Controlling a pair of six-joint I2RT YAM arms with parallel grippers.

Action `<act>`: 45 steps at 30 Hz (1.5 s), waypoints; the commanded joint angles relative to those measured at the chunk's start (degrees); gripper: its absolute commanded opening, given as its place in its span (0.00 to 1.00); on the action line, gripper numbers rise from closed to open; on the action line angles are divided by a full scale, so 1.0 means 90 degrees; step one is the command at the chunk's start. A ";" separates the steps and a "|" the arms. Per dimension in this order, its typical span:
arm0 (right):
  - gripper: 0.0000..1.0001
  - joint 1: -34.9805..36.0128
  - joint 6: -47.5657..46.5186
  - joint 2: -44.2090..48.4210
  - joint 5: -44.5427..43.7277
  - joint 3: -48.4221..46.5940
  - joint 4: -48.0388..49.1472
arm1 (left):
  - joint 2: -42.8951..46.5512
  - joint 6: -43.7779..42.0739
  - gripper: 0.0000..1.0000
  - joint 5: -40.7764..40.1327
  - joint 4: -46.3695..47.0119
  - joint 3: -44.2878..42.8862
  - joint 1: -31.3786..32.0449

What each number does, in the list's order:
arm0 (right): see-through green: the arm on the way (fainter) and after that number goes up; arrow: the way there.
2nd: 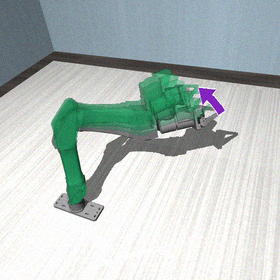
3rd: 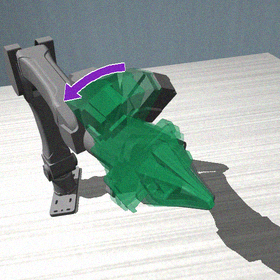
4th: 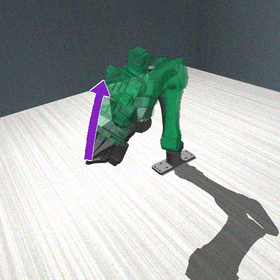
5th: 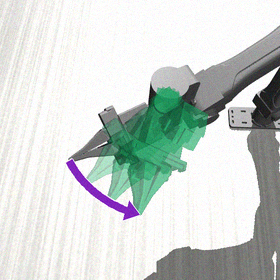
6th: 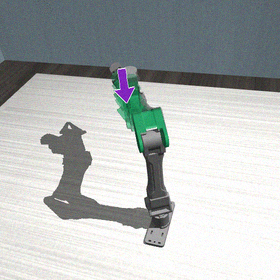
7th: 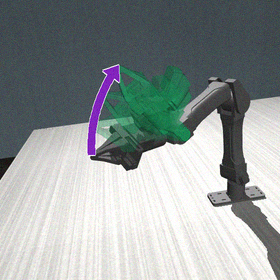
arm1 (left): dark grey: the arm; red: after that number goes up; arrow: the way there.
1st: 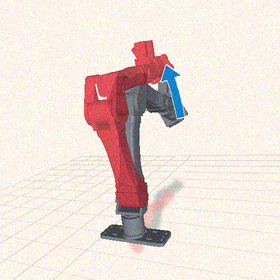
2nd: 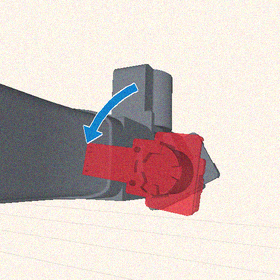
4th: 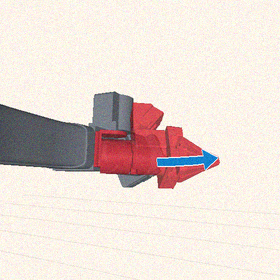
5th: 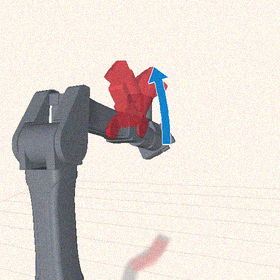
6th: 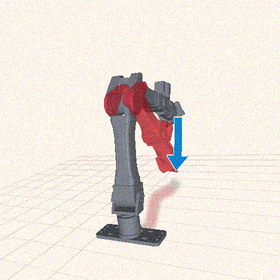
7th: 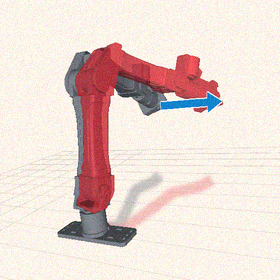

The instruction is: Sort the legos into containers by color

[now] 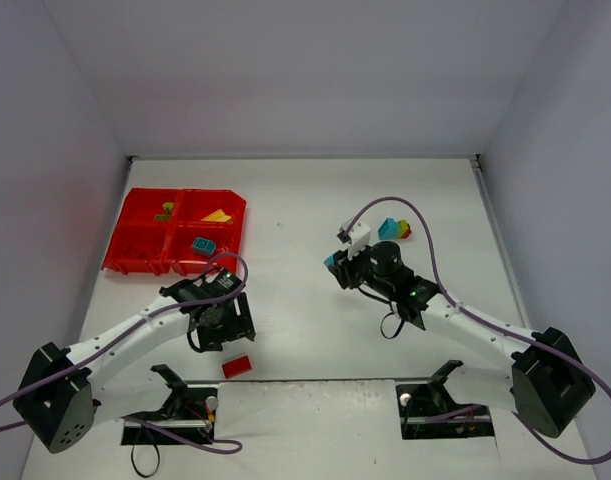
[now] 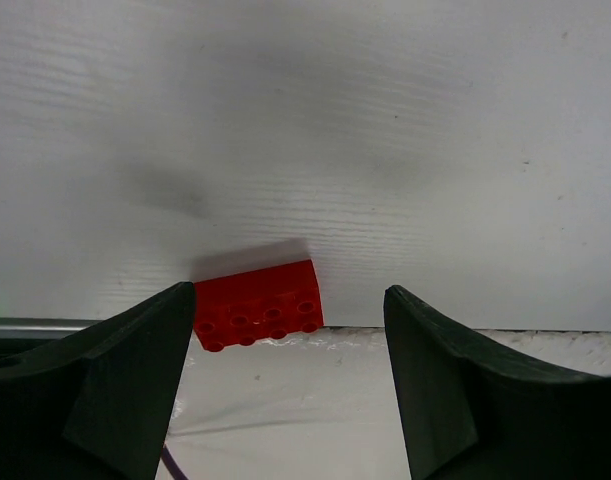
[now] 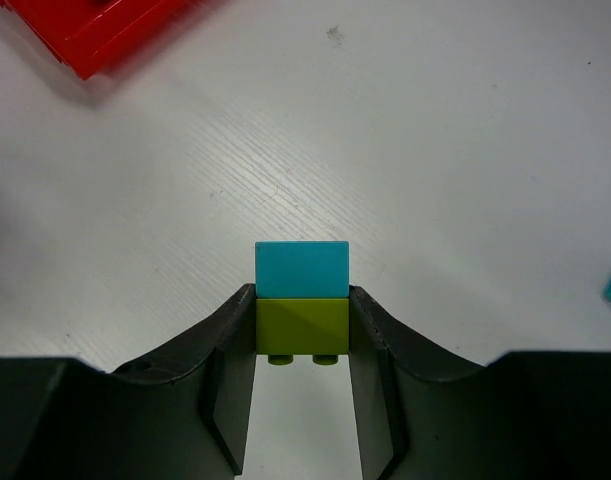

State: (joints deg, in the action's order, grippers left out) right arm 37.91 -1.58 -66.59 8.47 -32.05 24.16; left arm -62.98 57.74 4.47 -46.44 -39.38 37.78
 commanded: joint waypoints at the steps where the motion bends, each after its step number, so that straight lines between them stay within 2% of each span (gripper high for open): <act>1: 0.00 -0.0033 0.0088 -0.0013 -0.0150 -0.0228 0.0401 | 0.0015 0.1025 0.70 -0.0221 -0.0162 -0.0088 0.0235; 6: 0.00 -0.0033 0.0137 -0.0014 -0.0140 -0.0169 0.0499 | -0.0004 0.1826 0.70 -0.0409 -0.0435 0.0029 0.0587; 13: 0.00 -0.0033 0.0176 0.0006 -0.0033 -0.0111 0.0596 | 0.0278 0.2617 0.70 -0.0583 -0.0856 0.0468 0.0626; 39: 0.00 -0.0042 0.0176 -0.0023 0.0036 -0.0062 0.0684 | -0.0736 0.1954 0.69 -0.0262 0.0140 0.0371 0.1261; 43: 0.00 -0.0033 0.0176 -0.0053 0.0035 -0.0062 0.0684 | -0.0785 0.2052 0.53 -0.0174 0.0267 0.0449 0.1310; 44: 0.00 -0.0042 0.0176 -0.0062 0.0035 -0.0071 0.0684 | -0.0795 0.2061 0.45 -0.0165 0.0277 0.0459 0.1320; 45: 0.00 -0.0042 0.0176 -0.0062 0.0026 -0.0071 0.0684 | -0.0805 0.2071 0.41 -0.0155 0.0286 0.0459 0.1320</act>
State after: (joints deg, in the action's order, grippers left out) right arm 37.87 -0.19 -66.98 8.36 -31.99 25.63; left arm -69.93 75.66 2.83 -44.84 -34.06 49.17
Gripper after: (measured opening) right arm 0.339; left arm 0.580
